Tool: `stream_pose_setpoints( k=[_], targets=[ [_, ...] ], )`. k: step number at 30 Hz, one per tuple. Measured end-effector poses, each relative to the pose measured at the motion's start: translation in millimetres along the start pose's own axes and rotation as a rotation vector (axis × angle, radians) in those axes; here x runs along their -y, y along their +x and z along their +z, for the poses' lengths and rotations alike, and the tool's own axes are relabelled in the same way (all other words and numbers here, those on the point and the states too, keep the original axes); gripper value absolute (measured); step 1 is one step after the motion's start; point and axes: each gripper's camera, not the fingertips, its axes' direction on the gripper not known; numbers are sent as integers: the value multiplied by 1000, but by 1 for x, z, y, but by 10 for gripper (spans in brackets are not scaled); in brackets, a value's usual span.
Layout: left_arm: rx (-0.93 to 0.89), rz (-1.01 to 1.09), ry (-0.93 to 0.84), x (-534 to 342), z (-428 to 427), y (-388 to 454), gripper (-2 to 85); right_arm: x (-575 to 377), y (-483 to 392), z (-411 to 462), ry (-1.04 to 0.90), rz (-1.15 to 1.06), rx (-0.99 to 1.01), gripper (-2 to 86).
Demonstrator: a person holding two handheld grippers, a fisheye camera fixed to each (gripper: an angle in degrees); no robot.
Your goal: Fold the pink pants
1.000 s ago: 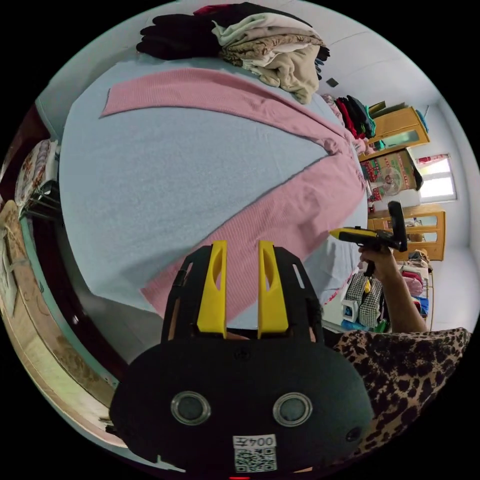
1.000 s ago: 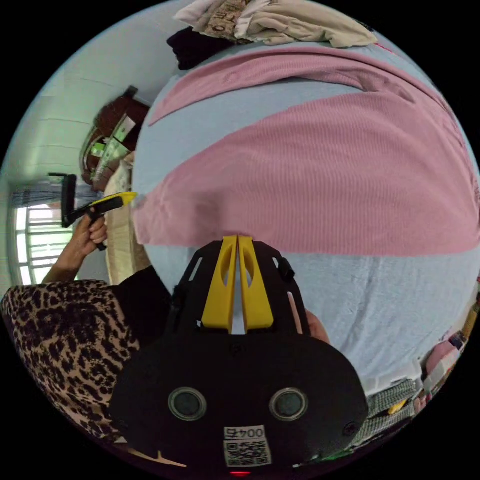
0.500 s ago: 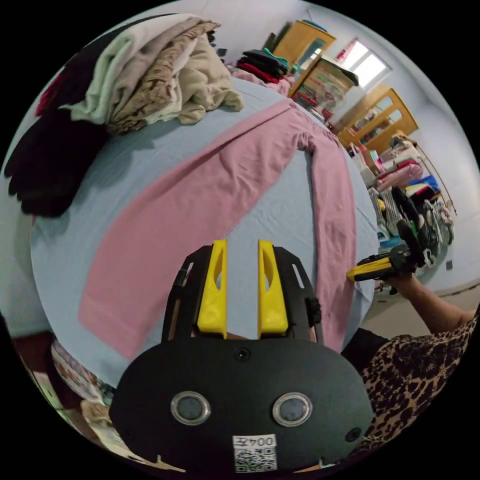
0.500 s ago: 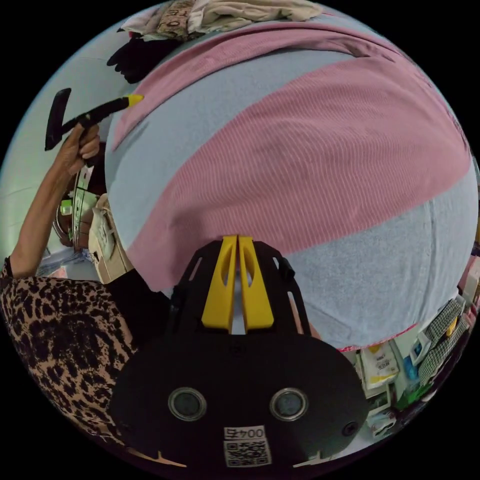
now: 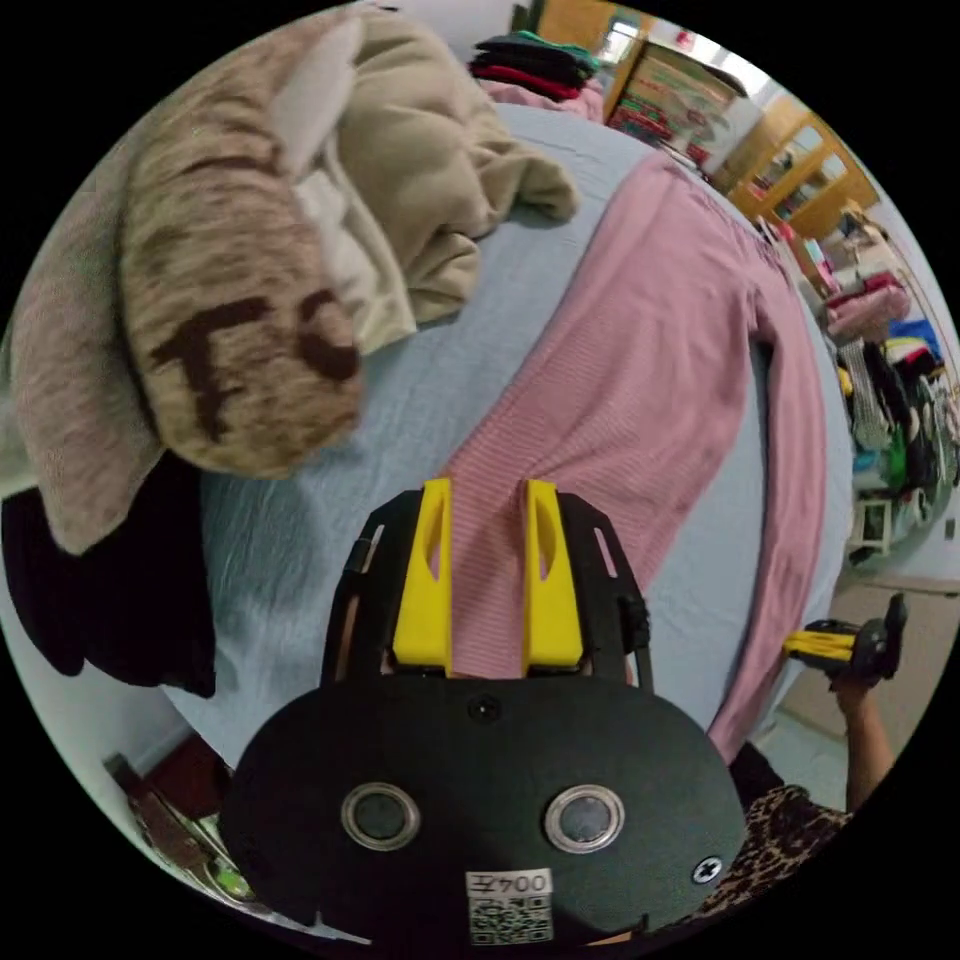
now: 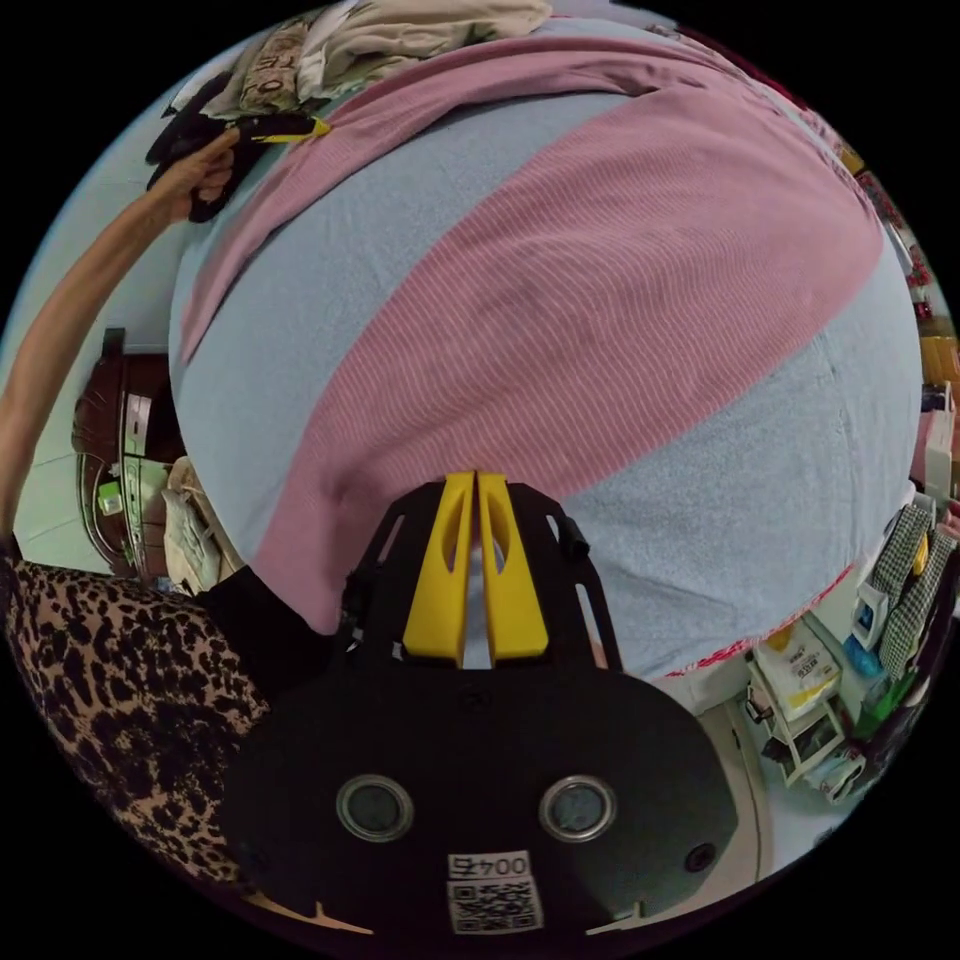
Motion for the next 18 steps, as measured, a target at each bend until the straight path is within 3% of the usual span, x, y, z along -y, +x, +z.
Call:
stream_pose_setpoints(
  k=[4,10,18],
  targets=[
    [13,51,110,-29,-35,11,113,3,-9,10,-25,-29,-72,-7],
    [-38,19,51,-106,-52,16,134,-1,-5,25,-9,-39,-33,-7],
    [-159,-227,56,-248,-86,33,130,-12,-14,44,45,-133,-90,-7]
  ],
)
